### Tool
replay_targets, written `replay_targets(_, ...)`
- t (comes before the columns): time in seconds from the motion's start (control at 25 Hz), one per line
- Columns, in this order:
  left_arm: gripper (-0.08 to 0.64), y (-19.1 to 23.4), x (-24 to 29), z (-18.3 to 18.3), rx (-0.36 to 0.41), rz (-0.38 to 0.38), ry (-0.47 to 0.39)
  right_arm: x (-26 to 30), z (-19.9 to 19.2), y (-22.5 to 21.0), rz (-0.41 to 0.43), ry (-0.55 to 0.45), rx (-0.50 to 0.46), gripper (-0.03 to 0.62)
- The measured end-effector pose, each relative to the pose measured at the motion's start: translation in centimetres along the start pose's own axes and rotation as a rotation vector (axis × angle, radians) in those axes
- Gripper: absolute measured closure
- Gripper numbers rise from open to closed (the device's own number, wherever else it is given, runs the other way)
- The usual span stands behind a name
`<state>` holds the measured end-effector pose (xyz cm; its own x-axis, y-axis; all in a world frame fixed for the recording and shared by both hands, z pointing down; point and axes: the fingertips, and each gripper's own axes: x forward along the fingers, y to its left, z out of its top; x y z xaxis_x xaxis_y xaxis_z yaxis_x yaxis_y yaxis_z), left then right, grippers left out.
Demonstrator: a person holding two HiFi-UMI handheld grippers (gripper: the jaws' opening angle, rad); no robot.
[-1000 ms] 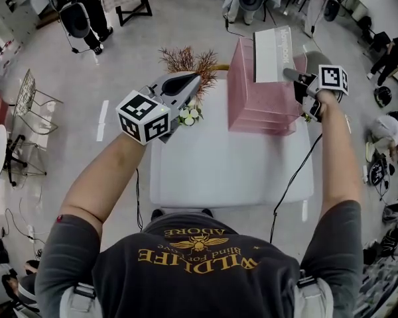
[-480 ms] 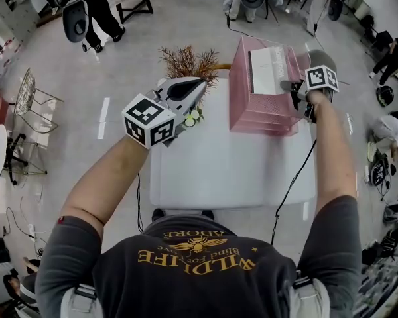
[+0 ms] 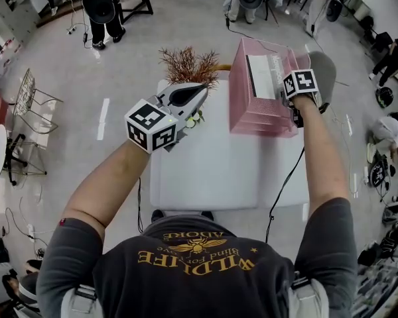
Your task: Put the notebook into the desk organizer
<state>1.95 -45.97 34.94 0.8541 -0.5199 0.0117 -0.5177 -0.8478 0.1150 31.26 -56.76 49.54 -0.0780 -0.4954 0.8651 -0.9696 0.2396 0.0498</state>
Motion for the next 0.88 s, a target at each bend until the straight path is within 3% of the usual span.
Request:
replay_targets(0.24, 0.56, -0.2, -0.4, 0.1, -0.014, -0.003, -0.006, -0.4, 0.4, -1.2, -0.247, 0.006, -0.188, 0.384)
replay_targets(0.36, 0.56, -0.1, -0.6, 0.1, -0.01, 0.0, -0.01, -1.4, 1.2, -1.8, -0.312, -0.04, -0.221, 0.337)
replay_targets(0.6, 0.56, -0.2, -1.5, 0.6, -0.007, 0.013, -0.023, -4.4, 2.9, -0.1, -0.168, -0.26, -0.162, 0.336)
replay_targets(0.88, 0.56, -0.4, -3.6, 2.2, -0.008, 0.028, -0.051, -11.8, 5.4, 3.1, 0.026, -0.577, -0.078, 0.336)
